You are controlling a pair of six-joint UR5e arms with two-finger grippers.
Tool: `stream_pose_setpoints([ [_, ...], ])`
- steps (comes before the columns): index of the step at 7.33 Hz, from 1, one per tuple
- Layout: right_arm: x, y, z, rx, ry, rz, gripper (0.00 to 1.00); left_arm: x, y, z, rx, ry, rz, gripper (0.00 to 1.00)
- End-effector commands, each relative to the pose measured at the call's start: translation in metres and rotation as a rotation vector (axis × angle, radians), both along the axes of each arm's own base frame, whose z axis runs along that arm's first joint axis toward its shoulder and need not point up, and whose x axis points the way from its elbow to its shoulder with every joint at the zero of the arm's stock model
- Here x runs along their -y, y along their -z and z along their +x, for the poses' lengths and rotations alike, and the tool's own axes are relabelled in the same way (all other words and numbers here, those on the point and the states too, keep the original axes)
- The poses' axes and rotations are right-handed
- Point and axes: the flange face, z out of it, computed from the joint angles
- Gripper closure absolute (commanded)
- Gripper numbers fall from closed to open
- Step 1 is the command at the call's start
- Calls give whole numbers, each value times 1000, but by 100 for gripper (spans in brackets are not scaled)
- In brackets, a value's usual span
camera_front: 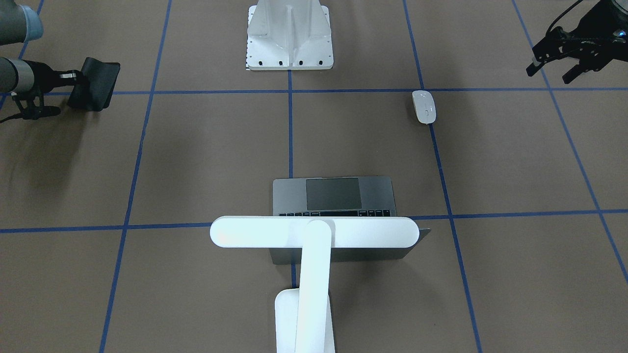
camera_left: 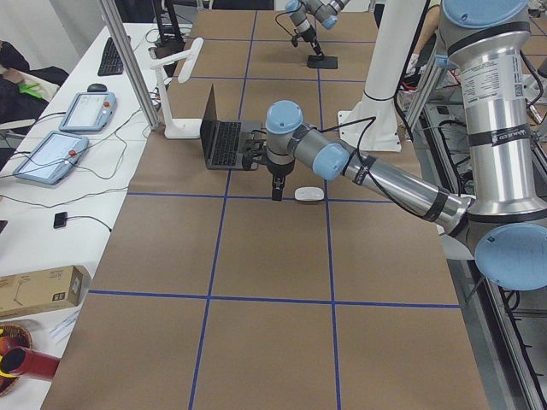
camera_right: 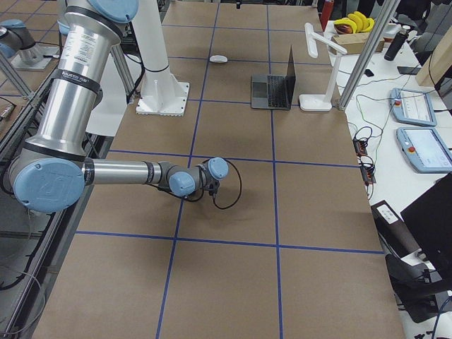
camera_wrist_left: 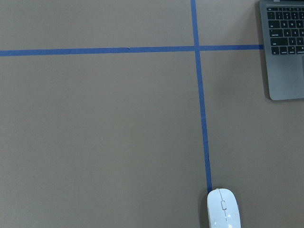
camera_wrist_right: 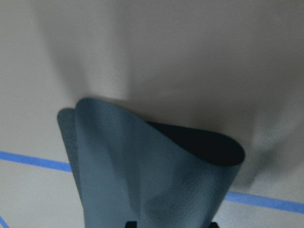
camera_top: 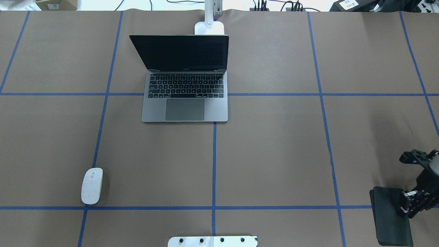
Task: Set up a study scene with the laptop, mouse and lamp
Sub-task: 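Grasp the black mouse pad with the right gripper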
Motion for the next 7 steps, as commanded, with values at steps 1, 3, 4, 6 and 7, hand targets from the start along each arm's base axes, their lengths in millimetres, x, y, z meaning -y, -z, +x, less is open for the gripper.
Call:
stream_pose_setpoints([
  [1,0,5,0,2,-3,10,100,1,0,-2,0,5,-1,1],
  [3,0,32,-7,35,6,28,100,1,-2,-3,1,2,6,1],
  [4,12,48,4,52,-41,43,100,1,-3,-5,6,-12,25,1],
  [6,35,84,1,96,-88,89,100,0,-2,-15,-20,-2,14,1],
  [7,56,101,0,120,-125,125,100,2,-5,-17,-18,-8,26,1],
])
